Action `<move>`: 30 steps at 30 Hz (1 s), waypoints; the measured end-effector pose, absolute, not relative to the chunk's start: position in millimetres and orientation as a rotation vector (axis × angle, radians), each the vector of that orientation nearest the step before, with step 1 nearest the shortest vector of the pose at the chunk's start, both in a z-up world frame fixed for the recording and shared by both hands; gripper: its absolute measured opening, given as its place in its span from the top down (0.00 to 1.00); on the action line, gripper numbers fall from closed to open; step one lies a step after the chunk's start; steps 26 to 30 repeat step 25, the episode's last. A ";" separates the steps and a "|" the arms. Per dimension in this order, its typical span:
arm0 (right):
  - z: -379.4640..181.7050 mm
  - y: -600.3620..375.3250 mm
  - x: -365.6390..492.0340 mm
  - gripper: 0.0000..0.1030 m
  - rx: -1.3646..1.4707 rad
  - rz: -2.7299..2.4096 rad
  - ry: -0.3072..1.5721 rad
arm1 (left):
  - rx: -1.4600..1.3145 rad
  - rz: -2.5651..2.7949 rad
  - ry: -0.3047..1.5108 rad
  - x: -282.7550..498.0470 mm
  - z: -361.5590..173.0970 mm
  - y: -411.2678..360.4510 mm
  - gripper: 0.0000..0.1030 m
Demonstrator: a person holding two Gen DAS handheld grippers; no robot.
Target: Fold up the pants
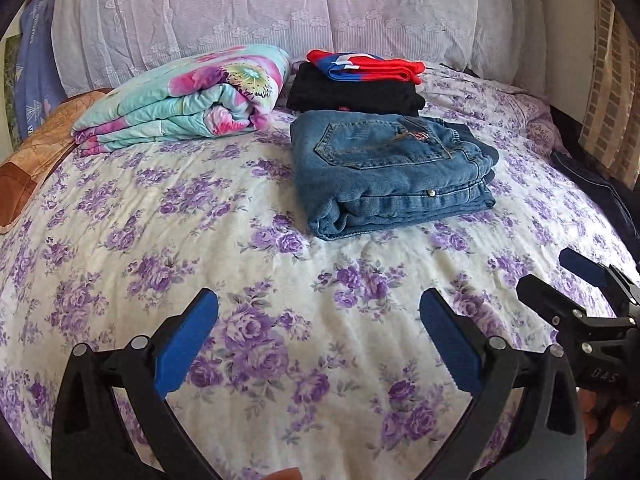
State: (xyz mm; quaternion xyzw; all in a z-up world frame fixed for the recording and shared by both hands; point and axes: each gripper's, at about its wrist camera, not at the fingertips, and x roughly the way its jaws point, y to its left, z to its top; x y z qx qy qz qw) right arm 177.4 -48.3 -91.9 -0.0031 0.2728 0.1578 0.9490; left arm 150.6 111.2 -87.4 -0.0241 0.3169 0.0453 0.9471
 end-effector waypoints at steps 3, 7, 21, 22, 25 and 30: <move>-92.3 -45.5 175.8 0.03 -0.024 0.324 0.550 | -0.036 0.089 0.644 150.4 -87.6 108.4 0.04; -92.0 -44.5 175.6 0.03 -0.029 0.329 0.549 | -0.026 0.090 0.649 151.0 -88.5 106.5 0.04; -92.7 -40.5 174.4 0.03 -0.037 0.325 0.551 | -0.042 0.077 0.648 150.9 -88.8 108.3 0.04; -92.7 -40.8 174.5 0.03 -0.037 0.326 0.551 | -0.044 0.073 0.652 151.7 -88.9 108.7 0.04; -93.1 -40.2 174.4 0.03 -0.038 0.327 0.553 | -0.050 0.065 0.660 152.8 -89.6 109.1 0.04; -93.1 -40.2 174.4 0.03 -0.038 0.327 0.553 | -0.050 0.065 0.660 152.8 -89.6 109.1 0.04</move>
